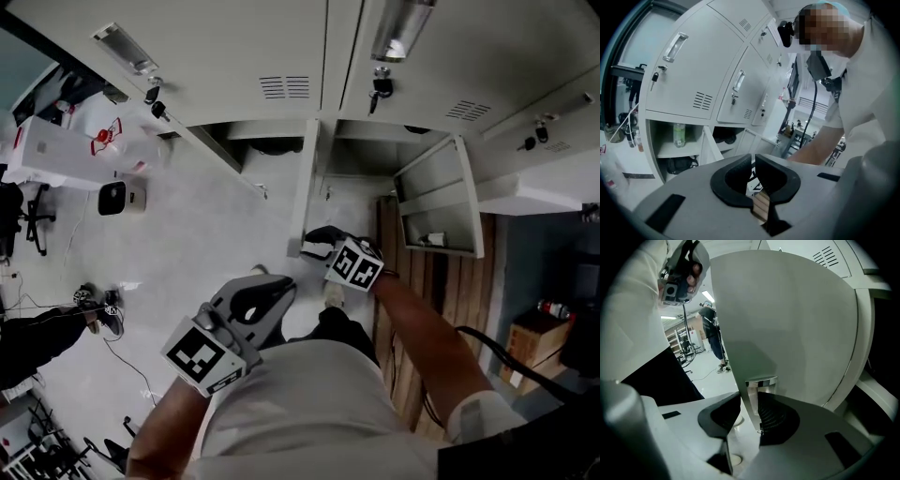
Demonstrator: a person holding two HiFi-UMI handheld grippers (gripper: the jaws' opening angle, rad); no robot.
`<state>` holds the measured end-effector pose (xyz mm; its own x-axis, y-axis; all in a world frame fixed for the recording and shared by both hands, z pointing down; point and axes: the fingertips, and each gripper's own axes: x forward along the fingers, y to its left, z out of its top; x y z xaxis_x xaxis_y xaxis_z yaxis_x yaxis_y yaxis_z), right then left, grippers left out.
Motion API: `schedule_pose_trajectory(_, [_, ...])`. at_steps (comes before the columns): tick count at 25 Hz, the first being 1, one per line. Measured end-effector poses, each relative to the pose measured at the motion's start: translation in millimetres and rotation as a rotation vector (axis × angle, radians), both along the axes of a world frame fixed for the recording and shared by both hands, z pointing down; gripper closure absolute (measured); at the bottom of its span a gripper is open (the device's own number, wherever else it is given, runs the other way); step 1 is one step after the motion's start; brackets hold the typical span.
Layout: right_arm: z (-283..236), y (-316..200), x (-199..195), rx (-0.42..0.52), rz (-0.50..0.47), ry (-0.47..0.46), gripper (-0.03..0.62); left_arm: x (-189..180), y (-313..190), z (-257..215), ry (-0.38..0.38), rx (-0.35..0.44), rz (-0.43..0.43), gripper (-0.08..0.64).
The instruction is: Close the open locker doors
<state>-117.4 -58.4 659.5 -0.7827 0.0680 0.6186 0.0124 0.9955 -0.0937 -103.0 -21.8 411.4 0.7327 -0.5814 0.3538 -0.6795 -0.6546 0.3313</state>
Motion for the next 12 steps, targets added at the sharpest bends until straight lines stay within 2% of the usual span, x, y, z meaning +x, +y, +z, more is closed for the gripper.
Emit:
schedule_pose_trajectory(6, [-2,-2,-52,-0.032,0.083,-0.014,0.482,-61,0,1,0.011,0.007,0.012,0.529])
schedule_pose_trajectory(12, [-2,-16,-93,-0.007,0.127,0.005,0.502,-108,0,6,0.021,-0.002,0.044,0.528])
